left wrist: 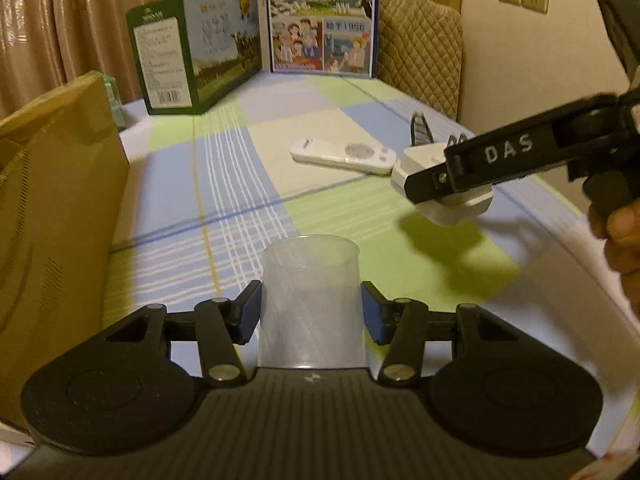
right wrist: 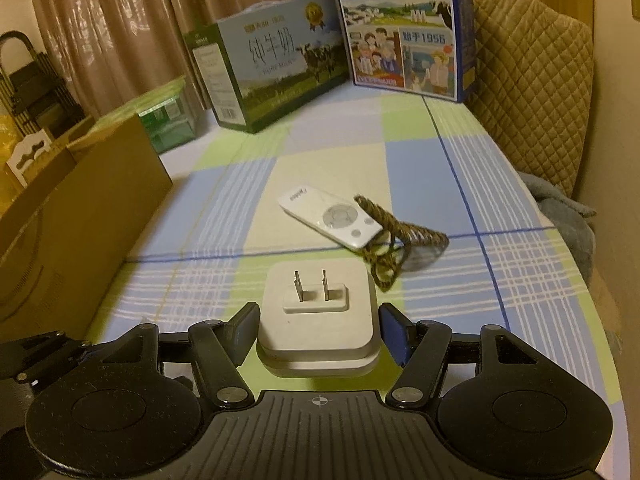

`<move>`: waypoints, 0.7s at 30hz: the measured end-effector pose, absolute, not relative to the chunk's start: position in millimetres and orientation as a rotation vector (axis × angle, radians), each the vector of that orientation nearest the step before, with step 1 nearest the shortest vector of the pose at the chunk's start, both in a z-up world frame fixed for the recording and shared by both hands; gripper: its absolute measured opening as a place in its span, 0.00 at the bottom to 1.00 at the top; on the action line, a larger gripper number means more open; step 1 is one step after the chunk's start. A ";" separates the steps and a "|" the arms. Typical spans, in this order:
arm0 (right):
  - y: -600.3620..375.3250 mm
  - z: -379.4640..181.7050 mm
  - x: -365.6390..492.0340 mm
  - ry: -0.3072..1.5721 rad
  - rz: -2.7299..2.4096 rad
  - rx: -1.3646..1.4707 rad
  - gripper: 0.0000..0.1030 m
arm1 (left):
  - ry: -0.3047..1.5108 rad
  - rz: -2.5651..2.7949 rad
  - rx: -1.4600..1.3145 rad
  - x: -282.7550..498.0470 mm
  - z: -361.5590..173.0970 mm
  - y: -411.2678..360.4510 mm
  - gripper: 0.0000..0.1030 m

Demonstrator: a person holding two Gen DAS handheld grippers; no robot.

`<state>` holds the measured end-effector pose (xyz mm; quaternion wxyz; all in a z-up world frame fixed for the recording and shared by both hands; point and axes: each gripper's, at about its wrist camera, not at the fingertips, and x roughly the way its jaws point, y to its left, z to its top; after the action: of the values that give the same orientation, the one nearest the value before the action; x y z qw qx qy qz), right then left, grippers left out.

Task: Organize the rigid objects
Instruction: 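Grasp the clear plastic cup with the left gripper while the right gripper holds the plug, then carry cup and plug into the box, opening the left gripper while the right gripper releases the plug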

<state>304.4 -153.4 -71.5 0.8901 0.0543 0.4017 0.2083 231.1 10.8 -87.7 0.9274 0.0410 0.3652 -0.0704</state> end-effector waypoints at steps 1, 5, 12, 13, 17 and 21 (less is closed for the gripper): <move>-153.4 -70.6 304.8 0.830 0.437 0.125 0.60 | 0.740 -0.144 0.079 228.5 -82.3 12.4 0.46; -150.9 -65.2 301.8 0.817 0.438 0.131 0.60 | 0.709 -0.140 0.038 218.4 -51.4 24.6 0.46; -129.5 -32.5 263.3 0.800 0.483 0.166 0.60 | 0.612 -0.072 0.031 188.4 15.8 60.8 0.46; -122.3 -25.2 256.5 0.798 0.502 0.165 0.60 | 0.604 -0.060 0.037 184.1 23.0 67.1 0.46; -86.8 6.8 234.9 0.764 0.584 0.129 0.60 | 0.572 -0.004 0.033 162.2 49.4 99.5 0.46; -46.3 35.4 221.3 0.727 0.660 0.096 0.60 | 0.571 0.048 0.058 144.8 64.4 134.6 0.46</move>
<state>221.3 -46.3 35.4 0.8808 0.0459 0.3488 0.3168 144.8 134.6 64.4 0.9588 0.0287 0.2815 0.0237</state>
